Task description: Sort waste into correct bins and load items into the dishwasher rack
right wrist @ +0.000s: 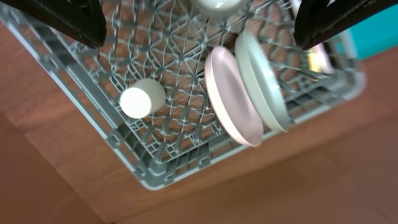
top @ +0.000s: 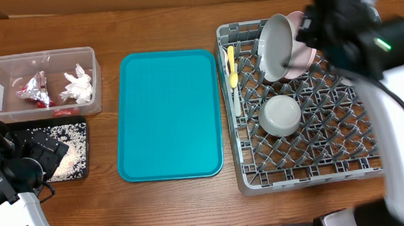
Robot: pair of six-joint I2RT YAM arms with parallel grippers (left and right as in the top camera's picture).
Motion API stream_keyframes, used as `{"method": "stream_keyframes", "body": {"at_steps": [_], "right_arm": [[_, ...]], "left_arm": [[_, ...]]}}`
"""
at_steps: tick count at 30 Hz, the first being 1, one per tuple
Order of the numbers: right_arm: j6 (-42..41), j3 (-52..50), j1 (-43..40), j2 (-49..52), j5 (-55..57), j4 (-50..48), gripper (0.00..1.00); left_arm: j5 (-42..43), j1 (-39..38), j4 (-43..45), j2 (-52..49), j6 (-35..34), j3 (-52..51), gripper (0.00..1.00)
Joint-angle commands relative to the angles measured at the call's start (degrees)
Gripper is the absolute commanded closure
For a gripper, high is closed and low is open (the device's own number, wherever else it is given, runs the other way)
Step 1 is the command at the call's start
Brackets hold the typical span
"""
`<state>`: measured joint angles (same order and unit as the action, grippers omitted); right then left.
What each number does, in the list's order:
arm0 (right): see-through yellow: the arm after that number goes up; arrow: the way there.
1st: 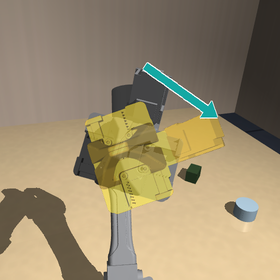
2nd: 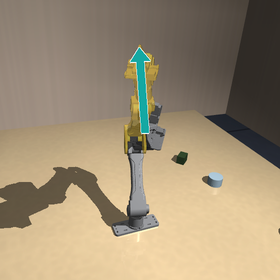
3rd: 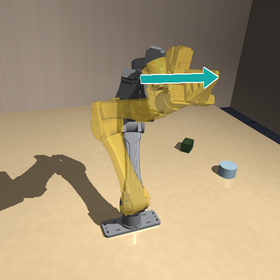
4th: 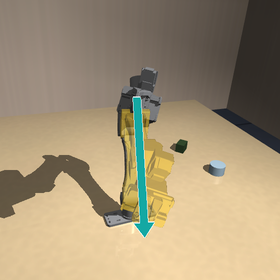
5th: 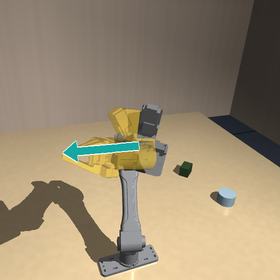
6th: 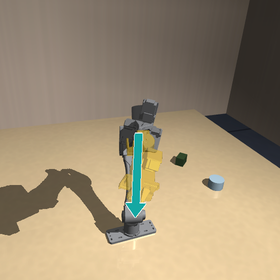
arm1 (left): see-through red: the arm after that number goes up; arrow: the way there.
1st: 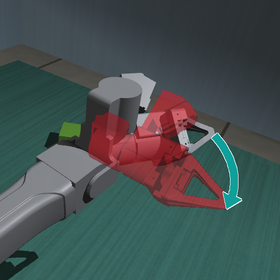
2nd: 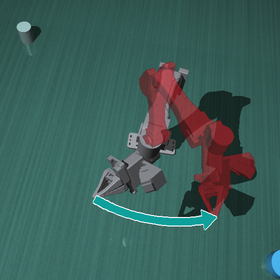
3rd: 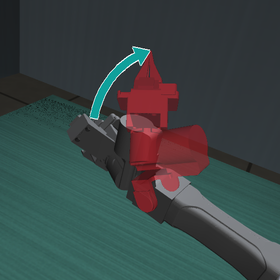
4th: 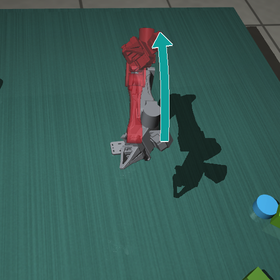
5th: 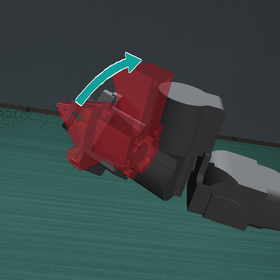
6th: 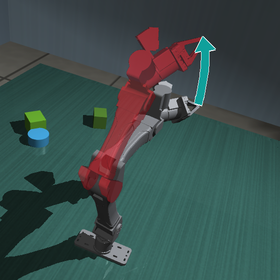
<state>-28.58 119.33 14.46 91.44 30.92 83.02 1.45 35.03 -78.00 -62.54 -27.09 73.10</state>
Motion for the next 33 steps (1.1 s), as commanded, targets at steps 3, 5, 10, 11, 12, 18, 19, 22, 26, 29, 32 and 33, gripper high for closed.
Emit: {"method": "stream_keyframes", "body": {"at_steps": [3, 5, 10, 11, 12, 18, 19, 22, 26, 29, 32, 33], "right_arm": [[-6.69, 1.03, -1.05, -9.57, -1.49, 5.16, 0.0], [-7.67, 1.01, -1.05, -12.57, -1.49, 8.76, 0.0], [-10.75, -1.07, -1.03, -18.29, -3.98, 14.01, 0.0], [-11.56, -2.82, -1.03, -19.91, -4.22, 14.01, 0.0], [-12.04, -4.9, -1.03, -21.75, -4.2, 14.01, 0.0], [-16.57, -19.98, -1.03, -33.64, -4.04, 13.99, 0.0], [-17.53, -22.05, -1.03, -35.28, -4.04, 13.97, 0.0], [-21.7, -28.46, -1.03, -40.02, -4.28, 14.01, 0.0], [-22.47, -32.0, -1.03, -42.1, -9.51, 14.01, 0.0], [-22.47, -32.0, -1.03, -41.79, -12.28, 14.01, 0.0], [-22.47, -32.0, -1.03, -41.77, -12.44, 13.99, 0.0], [-22.47, -32.0, -1.03, -41.77, -12.44, 13.99, 0.0]], "left_arm": [[-0.57, 0.42, 0.02, -0.09, -0.79, -0.13, 0.0], [-0.57, 0.42, 0.04, -0.09, -0.79, -0.13, 0.0], [-0.57, 0.42, 0.02, -0.09, -0.79, -0.13, 0.0], [-0.57, 0.42, 0.04, -0.09, -0.79, -0.13, 0.0], [-0.57, 0.42, 0.04, -0.09, -0.79, -0.13, 0.0], [-0.57, 0.42, 0.02, -0.09, -0.79, -0.13, 0.0], [-0.57, 0.42, 0.02, -0.09, -0.79, -0.13, 0.0], [-0.57, 0.42, 0.02, -0.09, -0.79, -0.13, 0.0], [-0.57, 0.42, 0.02, -0.09, -0.79, -0.13, 0.0], [-0.57, 0.42, 0.02, -0.09, -0.79, -0.13, 0.0], [-0.57, 0.42, 0.04, -0.09, -0.79, -0.13, 0.0], [-0.57, 0.42, 0.02, -0.09, -0.79, -0.13, 0.0]]}}
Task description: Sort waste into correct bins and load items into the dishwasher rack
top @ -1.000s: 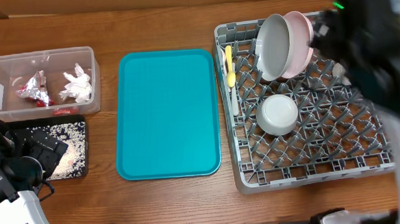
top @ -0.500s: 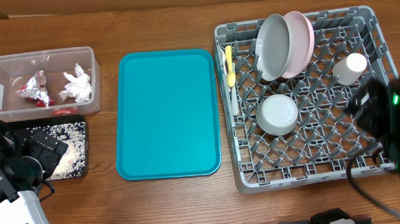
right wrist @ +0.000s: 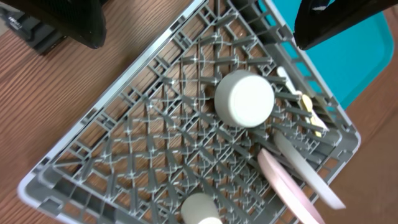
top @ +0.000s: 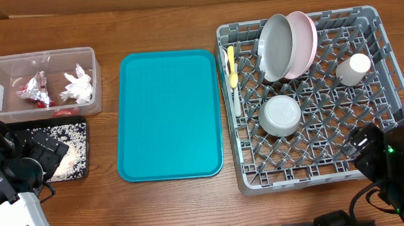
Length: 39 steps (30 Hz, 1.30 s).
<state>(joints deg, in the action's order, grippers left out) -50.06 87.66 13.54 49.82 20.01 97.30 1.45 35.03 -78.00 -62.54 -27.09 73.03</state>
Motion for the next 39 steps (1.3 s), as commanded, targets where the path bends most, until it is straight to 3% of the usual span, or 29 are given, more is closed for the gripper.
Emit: {"method": "stream_keyframes", "body": {"at_steps": [1, 26, 31, 35, 39], "right_arm": [[-0.98, -0.33, -0.11, -0.15, -1.53, -0.28, 0.0], [2.19, -1.38, 3.65, -3.87, -0.55, -2.73, 0.0], [12.26, -12.26, 2.19, -12.26, -2.69, -18.91, 0.0], [24.72, -28.63, -0.24, -20.26, -10.47, -36.63, 0.0], [30.42, -45.55, -3.32, -26.49, -18.51, -52.5, 0.0]], "left_arm": [[-0.57, 0.42, 0.02, -0.09, -0.79, -0.07, 0.0], [-0.57, 0.42, 0.02, -0.09, -0.79, -0.07, 0.0], [-0.57, 0.42, 0.02, -0.09, -0.79, -0.07, 0.0], [-0.57, 0.42, 0.02, -0.09, -0.79, -0.07, 0.0], [-0.57, 0.42, 0.02, -0.09, -0.79, -0.07, 0.0]]}}
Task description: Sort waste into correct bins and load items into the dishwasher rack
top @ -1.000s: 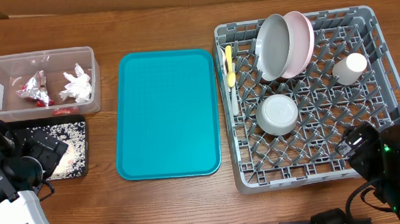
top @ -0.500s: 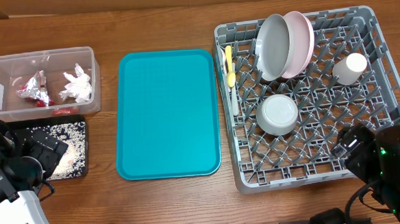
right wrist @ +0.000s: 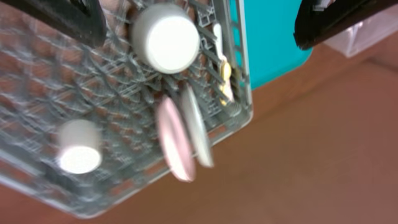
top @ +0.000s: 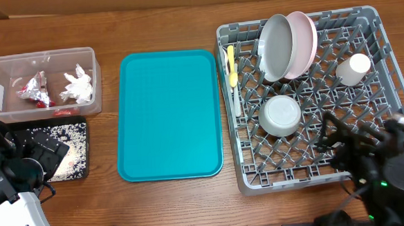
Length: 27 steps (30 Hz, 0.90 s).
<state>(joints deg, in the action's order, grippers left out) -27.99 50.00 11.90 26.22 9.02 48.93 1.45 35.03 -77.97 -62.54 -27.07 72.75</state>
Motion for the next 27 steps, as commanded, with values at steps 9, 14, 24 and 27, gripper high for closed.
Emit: {"method": "stream_keyframes", "body": {"at_steps": [9, 14, 24, 27], "right_arm": [[9.44, -37.73, -6.6, -16.2, -17.42, -32.41, 0.0], [13.11, -44.87, -6.93, -21.49, -18.14, -36.17, 0.0], [22.84, -46.27, -11.43, -26.1, -21.88, -38.01, 0.0], [27.06, -46.49, -12.5, -26.1, -24.11, -38.03, 0.0]], "left_arm": [[-0.57, 0.42, 0.0, -0.09, -0.81, 0.22, 0.0], [-0.57, 0.42, 0.0, -0.09, -0.81, 0.22, 0.0], [-0.57, 0.42, 0.02, -0.09, -0.81, 0.22, 0.0], [-0.57, 0.42, 0.0, -0.09, -0.81, 0.22, 0.0]]}}
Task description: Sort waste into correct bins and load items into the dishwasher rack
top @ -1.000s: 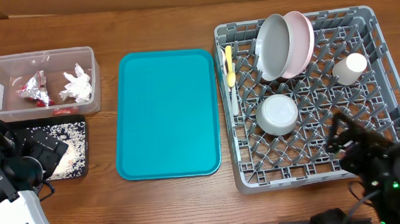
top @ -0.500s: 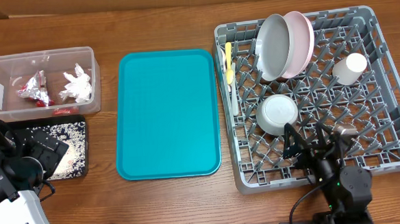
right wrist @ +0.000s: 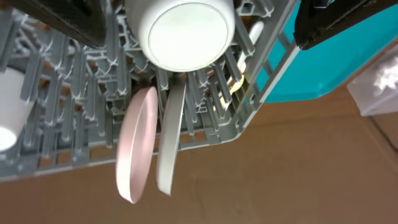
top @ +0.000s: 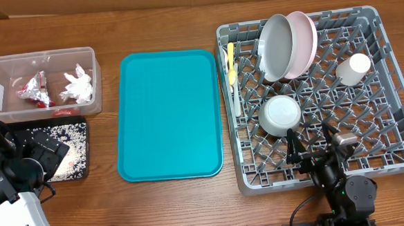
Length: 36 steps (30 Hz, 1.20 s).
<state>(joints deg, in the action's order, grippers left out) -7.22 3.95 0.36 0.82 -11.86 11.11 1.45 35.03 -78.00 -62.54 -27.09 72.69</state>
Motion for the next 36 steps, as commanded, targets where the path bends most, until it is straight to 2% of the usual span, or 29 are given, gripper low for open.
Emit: {"method": "stream_keyframes", "body": {"at_steps": [1, 13, 20, 36], "right_arm": [[7.21, -0.52, -1.2, -0.7, -3.21, -0.22, 0.0], [7.72, -0.52, -3.23, -0.7, 0.42, -0.13, 0.0], [7.67, -0.52, -3.23, -0.7, 7.87, 0.31, 0.0], [7.26, -0.52, -4.28, -0.66, 7.76, 0.26, 0.0]], "left_arm": [[-0.57, 0.42, 0.02, -0.09, -0.79, 0.28, 0.0], [-0.57, 0.42, 0.02, -0.09, -0.79, 0.28, 0.0], [-0.57, 0.42, 0.04, -0.09, -0.79, 0.28, 0.0], [-0.57, 0.42, 0.02, -0.09, -0.79, 0.28, 0.0]]}}
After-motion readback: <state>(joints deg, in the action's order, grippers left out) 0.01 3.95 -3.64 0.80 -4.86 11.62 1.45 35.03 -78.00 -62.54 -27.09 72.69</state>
